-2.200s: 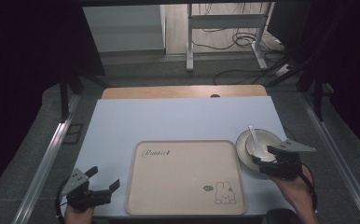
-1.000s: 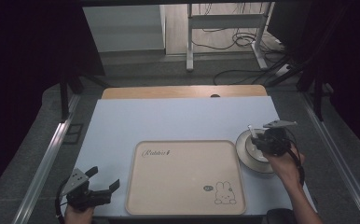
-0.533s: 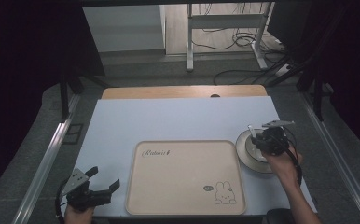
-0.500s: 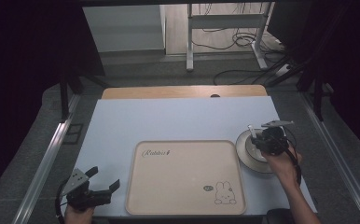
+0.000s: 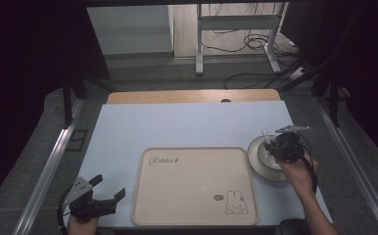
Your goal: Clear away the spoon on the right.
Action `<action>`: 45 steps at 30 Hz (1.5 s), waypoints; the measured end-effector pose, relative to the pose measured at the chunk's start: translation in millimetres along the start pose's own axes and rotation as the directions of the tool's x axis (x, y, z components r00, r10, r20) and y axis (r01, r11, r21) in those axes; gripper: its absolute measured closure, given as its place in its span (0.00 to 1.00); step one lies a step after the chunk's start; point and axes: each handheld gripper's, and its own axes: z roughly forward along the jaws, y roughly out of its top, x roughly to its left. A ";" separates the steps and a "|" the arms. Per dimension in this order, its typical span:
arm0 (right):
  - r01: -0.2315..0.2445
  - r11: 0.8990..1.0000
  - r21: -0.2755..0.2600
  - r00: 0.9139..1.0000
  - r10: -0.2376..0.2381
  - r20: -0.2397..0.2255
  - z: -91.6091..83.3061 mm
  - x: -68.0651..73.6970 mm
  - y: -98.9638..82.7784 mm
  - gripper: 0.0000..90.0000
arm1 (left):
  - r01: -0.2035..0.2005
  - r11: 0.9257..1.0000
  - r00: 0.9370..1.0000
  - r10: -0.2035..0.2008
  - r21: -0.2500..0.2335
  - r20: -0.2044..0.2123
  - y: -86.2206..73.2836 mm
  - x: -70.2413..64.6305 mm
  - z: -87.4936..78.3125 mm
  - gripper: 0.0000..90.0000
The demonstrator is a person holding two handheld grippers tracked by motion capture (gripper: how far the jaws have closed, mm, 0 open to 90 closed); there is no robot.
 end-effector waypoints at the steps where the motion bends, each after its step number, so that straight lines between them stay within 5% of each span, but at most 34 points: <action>1: 0.000 1.000 0.000 1.000 0.000 0.000 0.0 0.0 0.0 0.84 | 0.000 1.000 1.000 0.000 0.000 0.000 0.0 0.0 0.0 0.00; 23: 0.025 0.997 -0.071 0.999 -0.028 -0.042 -41.9 -0.6 14.3 0.84 | 0.003 1.000 1.000 -0.003 -0.020 -0.007 0.6 0.3 -2.4 0.00; 34: 0.052 0.995 -0.080 0.995 -0.058 -0.082 -72.8 9.7 29.2 0.84 | 0.002 1.000 1.000 -0.003 -0.020 -0.008 0.8 -0.1 -2.2 0.00; 45: 0.089 0.994 -0.059 0.987 -0.096 -0.128 -85.6 25.0 34.2 0.84 | 0.003 1.000 1.000 -0.003 -0.022 -0.004 1.0 -0.1 -2.4 0.00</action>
